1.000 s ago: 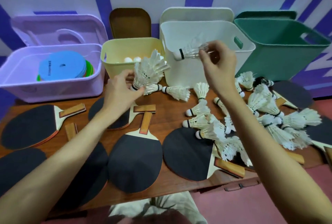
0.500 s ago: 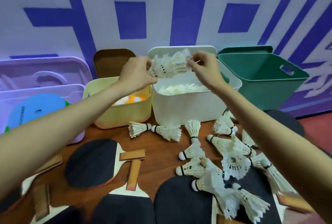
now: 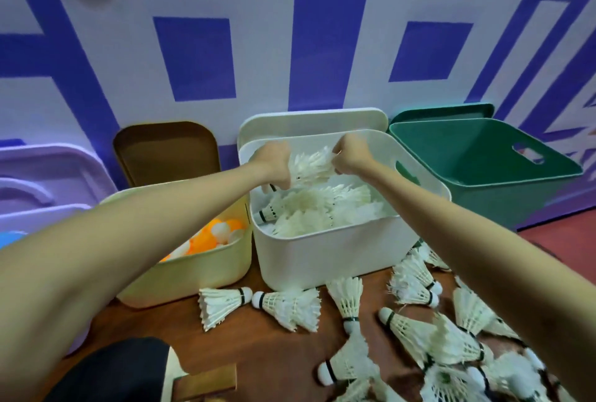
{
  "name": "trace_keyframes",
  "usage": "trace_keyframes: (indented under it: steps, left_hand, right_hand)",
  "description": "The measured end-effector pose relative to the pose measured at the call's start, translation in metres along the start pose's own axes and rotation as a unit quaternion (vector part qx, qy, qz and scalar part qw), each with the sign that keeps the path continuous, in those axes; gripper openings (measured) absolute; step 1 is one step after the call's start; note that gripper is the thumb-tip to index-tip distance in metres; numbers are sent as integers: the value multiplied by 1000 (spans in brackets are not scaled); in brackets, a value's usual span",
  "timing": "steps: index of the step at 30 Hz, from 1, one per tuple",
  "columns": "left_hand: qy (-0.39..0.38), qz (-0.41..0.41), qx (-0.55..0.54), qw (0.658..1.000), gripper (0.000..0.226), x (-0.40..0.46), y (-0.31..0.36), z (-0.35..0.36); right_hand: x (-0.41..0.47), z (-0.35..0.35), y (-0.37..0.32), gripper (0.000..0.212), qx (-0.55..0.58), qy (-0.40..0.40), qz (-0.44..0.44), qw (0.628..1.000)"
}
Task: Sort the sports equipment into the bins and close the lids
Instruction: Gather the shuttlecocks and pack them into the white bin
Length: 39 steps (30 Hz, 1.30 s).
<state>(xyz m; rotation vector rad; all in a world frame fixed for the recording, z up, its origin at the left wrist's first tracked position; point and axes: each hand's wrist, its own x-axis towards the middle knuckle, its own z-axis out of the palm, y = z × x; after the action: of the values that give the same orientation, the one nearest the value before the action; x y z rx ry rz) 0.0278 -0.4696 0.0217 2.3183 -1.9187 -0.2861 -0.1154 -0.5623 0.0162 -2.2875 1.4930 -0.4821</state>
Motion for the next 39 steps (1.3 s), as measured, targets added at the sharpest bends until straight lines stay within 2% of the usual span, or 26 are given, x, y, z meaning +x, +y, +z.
trace_keyframes:
  steps: [3, 6, 8, 10, 12, 16, 18, 21, 24, 26, 29, 33, 36, 39]
  left_hand:
    - [-14, -10, 26, 1000, 40, 12, -7, 13]
    - [-21, -31, 55, 998, 27, 23, -14, 23]
    - [-62, -32, 85, 994, 23, 27, -13, 25]
    - [-103, -23, 115, 988, 28, 29, -10, 27]
    - [-115, -20, 129, 985, 29, 30, -10, 28]
    - [-119, -21, 131, 984, 28, 26, -11, 19]
    - [-111, -19, 128, 985, 26, 20, -9, 11]
    - [-53, -10, 119, 991, 18, 3, -7, -3]
    - [55, 2, 72, 996, 7, -22, -5, -17]
    - [121, 3, 6, 993, 18, -43, -5, -22]
    - [241, -10, -69, 968, 23, -84, -4, -22]
    - [377, -5, -121, 918, 19, -150, -2, -11]
    - [423, -5, -162, 891, 13, -190, -7, 9]
    - [393, -38, -180, 901, 11, -216, -15, 38]
  right_hand:
    - [11, 14, 1, 29, -28, -39, -9, 999]
    - [14, 26, 0, 30, -48, -75, -17, 996]
    - [15, 34, 2, 31, -54, -96, -18, 994]
    - [15, 38, 3, 31, -67, -117, -15, 991]
    - [14, 40, 3, 29, -77, -135, -15, 988]
    - [10, 34, 2, 18, -91, -128, -19, 987]
    - [5, 29, 1, 22, -94, -122, -26, 988]
    - [-8, 18, -3, 34, -109, -108, -48, 987]
    - [-25, 6, -8, 33, -102, -81, -63, 990]
    - [-42, -3, -12, 34, -78, -58, -82, 992]
    - [-77, -11, -20, 32, -37, -1, -145, 989]
    - [-142, -8, -25, 27, 32, 73, -252, 964]
    - [-191, -6, -25, 27, 59, 119, -323, 937]
    - [-230, 5, -21, 28, 68, 105, -342, 931]
